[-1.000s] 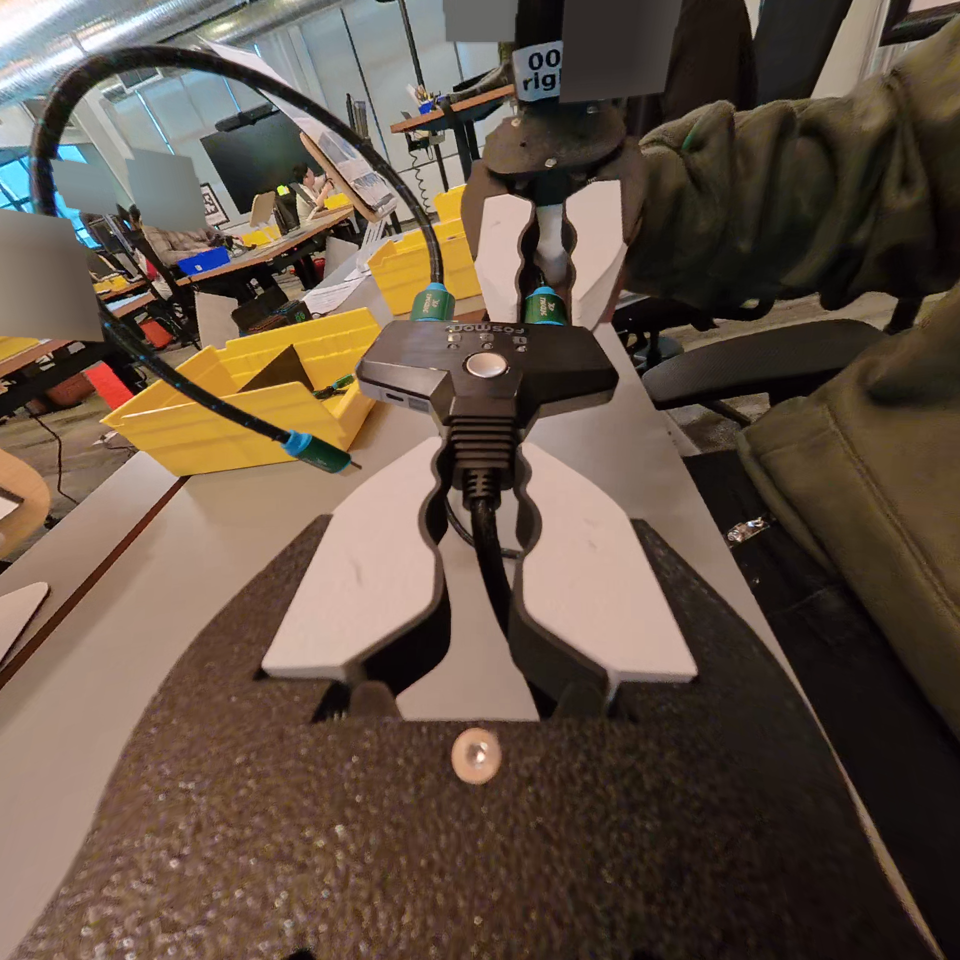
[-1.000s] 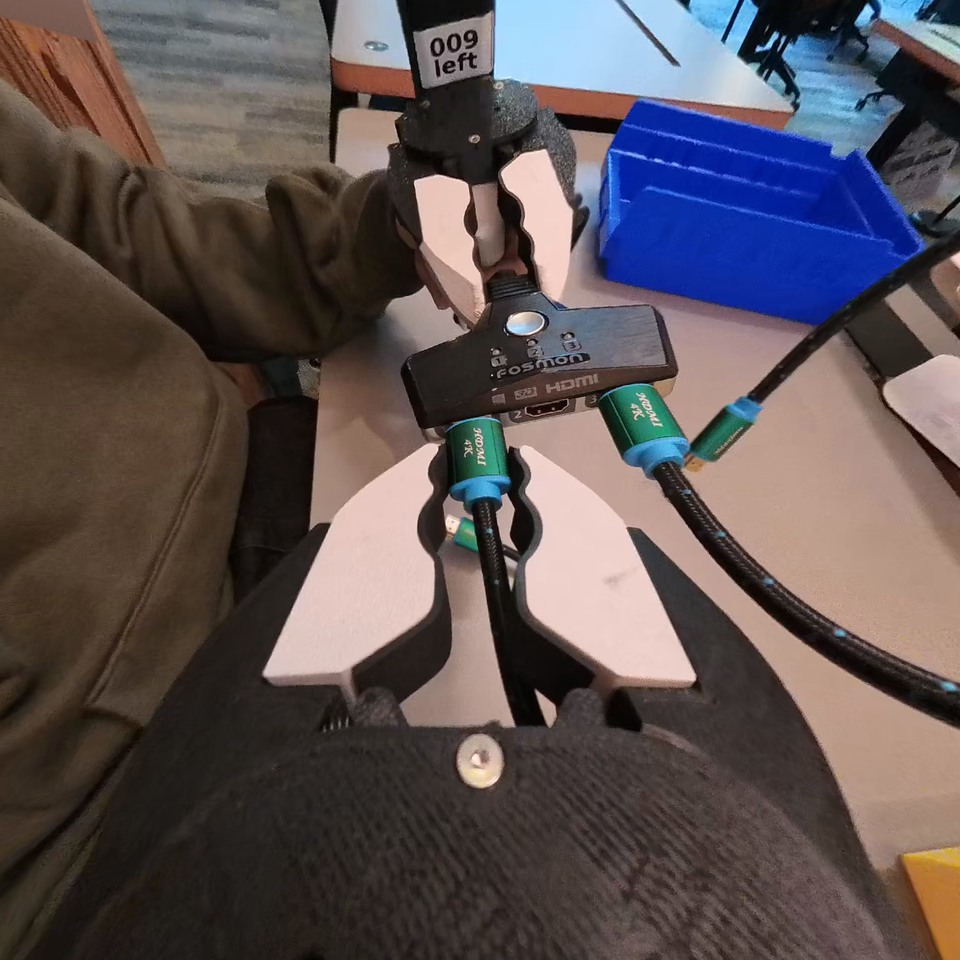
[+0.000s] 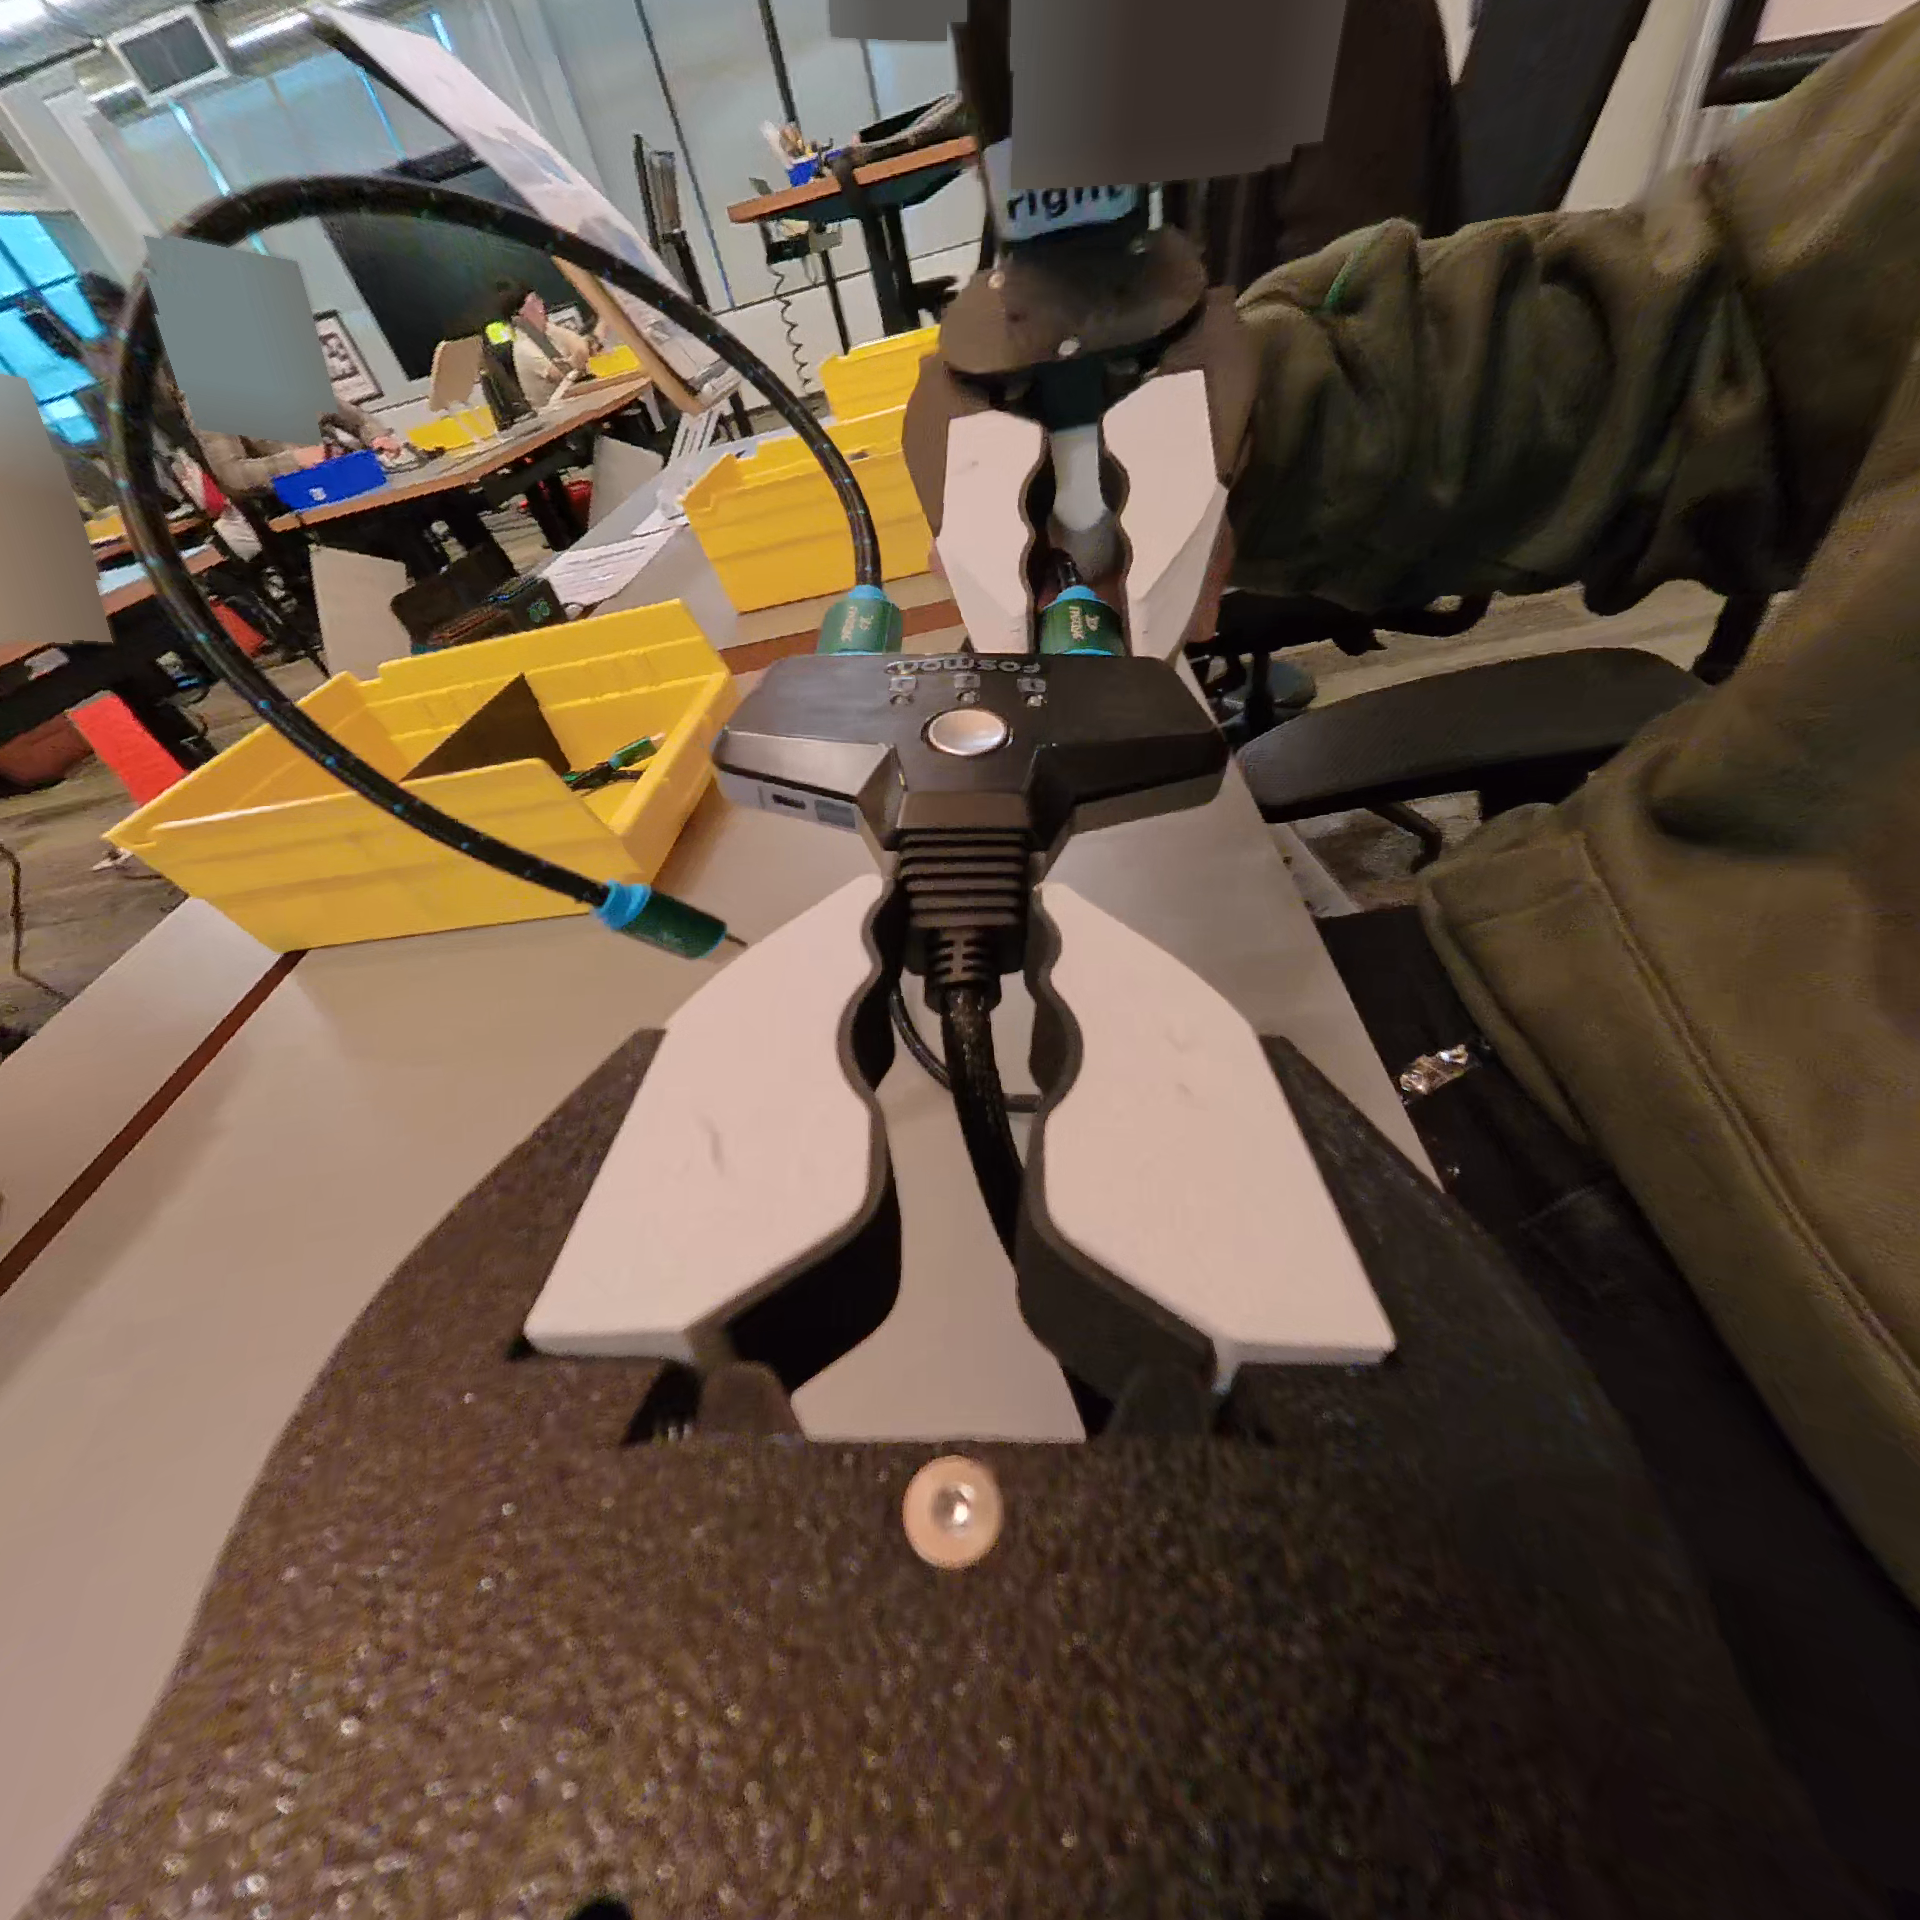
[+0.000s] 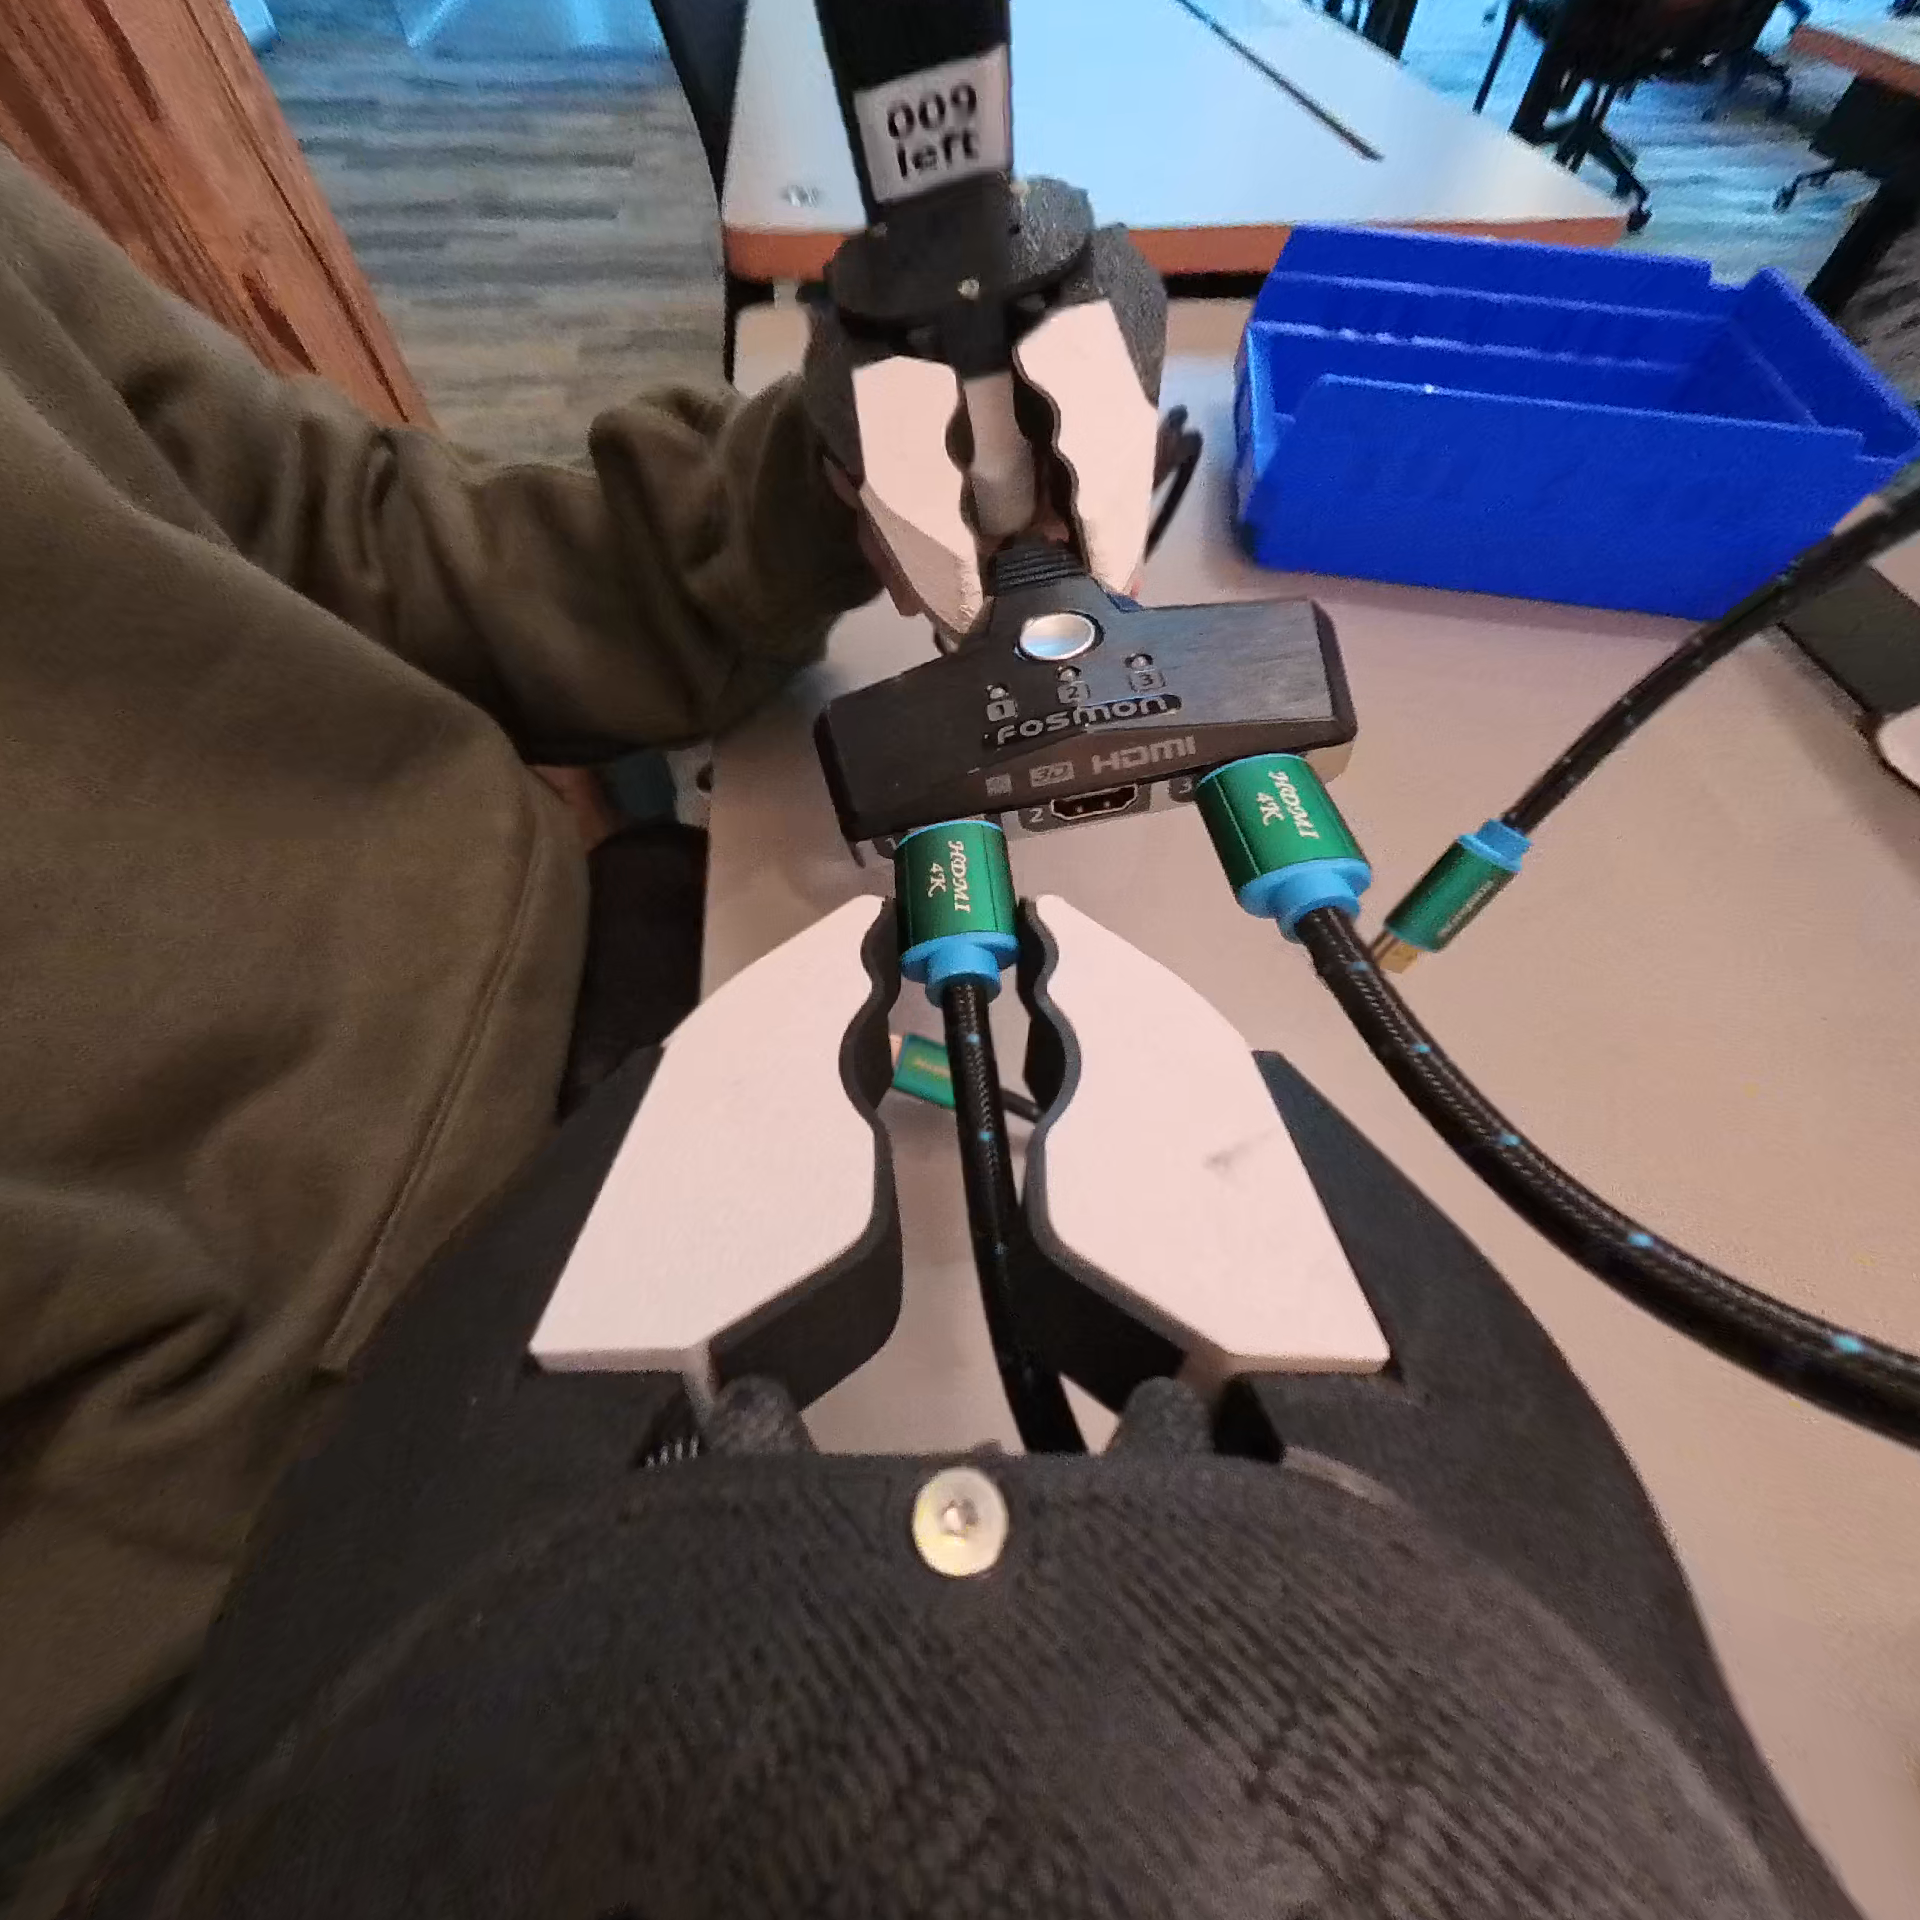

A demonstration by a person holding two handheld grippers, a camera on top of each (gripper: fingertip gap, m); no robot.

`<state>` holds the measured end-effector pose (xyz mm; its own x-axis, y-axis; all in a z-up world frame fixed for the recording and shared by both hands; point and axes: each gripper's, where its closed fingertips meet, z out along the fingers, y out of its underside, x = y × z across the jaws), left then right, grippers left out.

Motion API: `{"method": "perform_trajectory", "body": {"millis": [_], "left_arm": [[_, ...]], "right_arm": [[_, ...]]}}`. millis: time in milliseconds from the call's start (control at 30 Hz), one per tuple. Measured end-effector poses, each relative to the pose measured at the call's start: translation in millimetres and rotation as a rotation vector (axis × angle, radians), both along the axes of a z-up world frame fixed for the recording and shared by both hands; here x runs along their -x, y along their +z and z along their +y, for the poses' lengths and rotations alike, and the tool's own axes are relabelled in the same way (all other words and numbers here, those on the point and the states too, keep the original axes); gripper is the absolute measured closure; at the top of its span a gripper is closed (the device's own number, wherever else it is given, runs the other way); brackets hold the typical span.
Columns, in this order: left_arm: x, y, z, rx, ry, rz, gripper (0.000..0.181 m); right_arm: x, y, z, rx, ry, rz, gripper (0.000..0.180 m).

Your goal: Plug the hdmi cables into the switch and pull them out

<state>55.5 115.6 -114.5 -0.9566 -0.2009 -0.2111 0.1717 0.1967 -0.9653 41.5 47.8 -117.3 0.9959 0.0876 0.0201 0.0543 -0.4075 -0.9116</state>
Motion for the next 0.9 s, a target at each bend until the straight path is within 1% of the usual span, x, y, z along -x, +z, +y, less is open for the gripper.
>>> {"method": "perform_trajectory", "body": {"millis": [200,267,433,567,667,833,900], "left_arm": [[1,4,-2,0.034,-0.006,-0.008,0.159],[0,3,-2,0.042,-0.011,-0.006,0.159],[0,4,-1,0.098,-0.032,0.015,0.159],[-1,3,0,0.105,-0.035,0.018,0.159],[0,3,1,0.115,-0.043,0.021,0.159],[-1,2,1,0.115,-0.038,0.016,0.159],[-1,3,2,0.118,-0.04,0.011,0.159]], "right_arm": [[2,13,4,-0.165,-0.036,0.049,0.157],[2,9,7,-0.159,-0.04,0.032,0.157],[2,16,9,-0.193,-0.05,-0.012,0.157],[1,18,10,-0.205,-0.065,0.038,0.156],[3,20,11,-0.219,-0.062,0.039,0.156],[2,17,11,-0.231,-0.065,0.133,0.158],[3,17,11,-0.229,-0.063,0.12,0.158]]}}
